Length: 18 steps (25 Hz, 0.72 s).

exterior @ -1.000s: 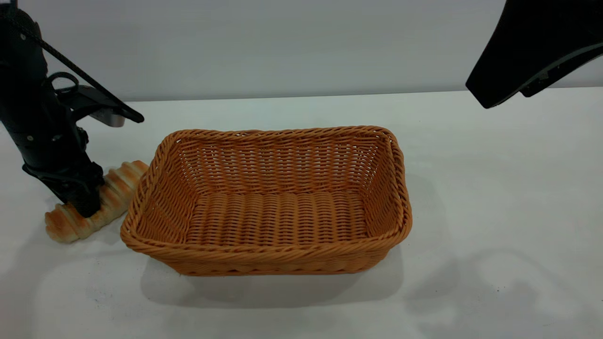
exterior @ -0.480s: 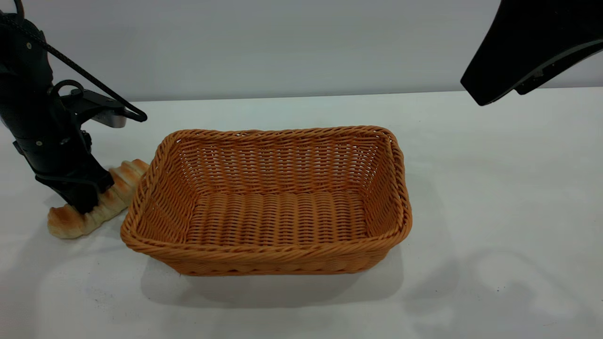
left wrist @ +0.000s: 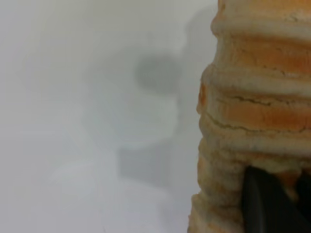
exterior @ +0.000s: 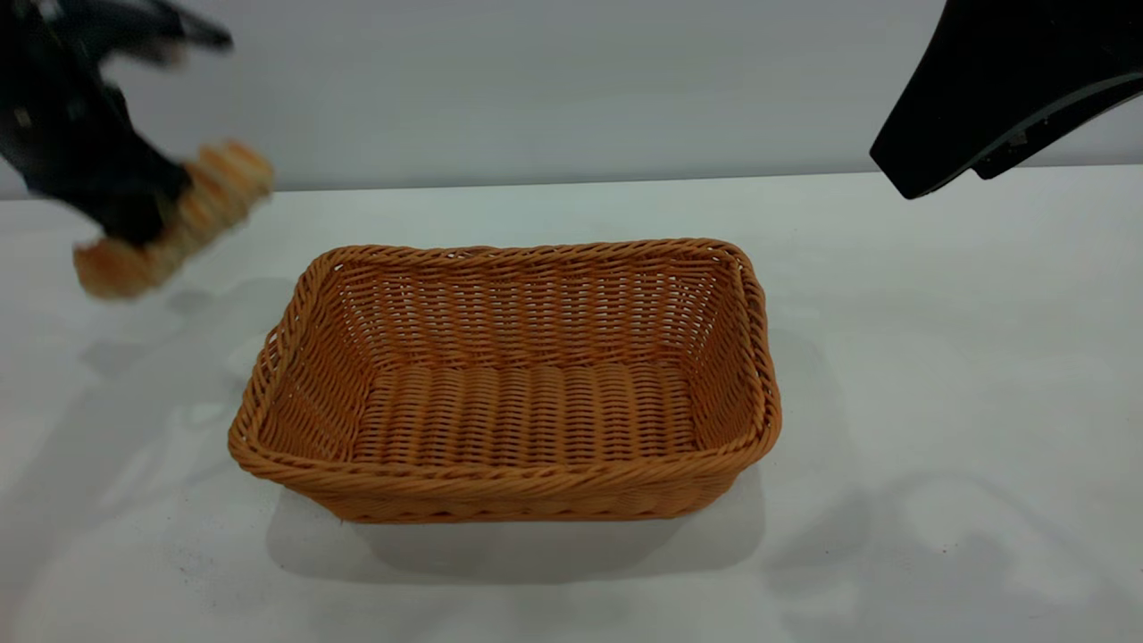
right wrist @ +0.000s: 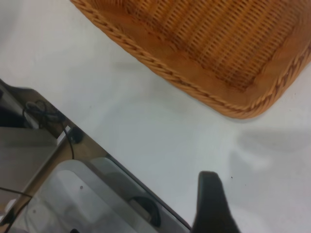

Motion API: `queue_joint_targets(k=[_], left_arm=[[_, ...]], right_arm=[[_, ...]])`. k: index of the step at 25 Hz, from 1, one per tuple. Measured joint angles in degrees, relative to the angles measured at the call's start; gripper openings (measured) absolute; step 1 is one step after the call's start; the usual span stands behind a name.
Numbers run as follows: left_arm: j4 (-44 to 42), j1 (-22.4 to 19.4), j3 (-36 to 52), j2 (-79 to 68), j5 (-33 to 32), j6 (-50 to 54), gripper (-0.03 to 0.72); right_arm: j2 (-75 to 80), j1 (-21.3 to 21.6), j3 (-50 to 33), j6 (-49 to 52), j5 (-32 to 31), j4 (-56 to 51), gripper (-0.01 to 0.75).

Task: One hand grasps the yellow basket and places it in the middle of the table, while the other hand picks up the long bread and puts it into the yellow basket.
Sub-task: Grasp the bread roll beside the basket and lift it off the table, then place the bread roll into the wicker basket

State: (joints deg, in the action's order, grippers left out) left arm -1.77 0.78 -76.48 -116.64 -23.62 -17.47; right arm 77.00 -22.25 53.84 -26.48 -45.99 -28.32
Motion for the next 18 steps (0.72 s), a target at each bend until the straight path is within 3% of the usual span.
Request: queue_joint_targets(k=[5,12,18], left_arm=[[1.8,4.6,0.1,5.7,-1.3,0.2,0.068],[2.3,17.2,0.1,7.1,-1.1,0.2,0.068],[5.6,22.3,0.1,4.8,-0.6,0.3,0.067]], right_arm=[[0.0,0.0,0.0,-0.9,0.0,-0.6,0.548],[0.0,0.0,0.0,-2.8,-0.1,-2.5,0.548],[0.0,0.0,0.0,-3.9,-0.1,-2.7,0.548]])
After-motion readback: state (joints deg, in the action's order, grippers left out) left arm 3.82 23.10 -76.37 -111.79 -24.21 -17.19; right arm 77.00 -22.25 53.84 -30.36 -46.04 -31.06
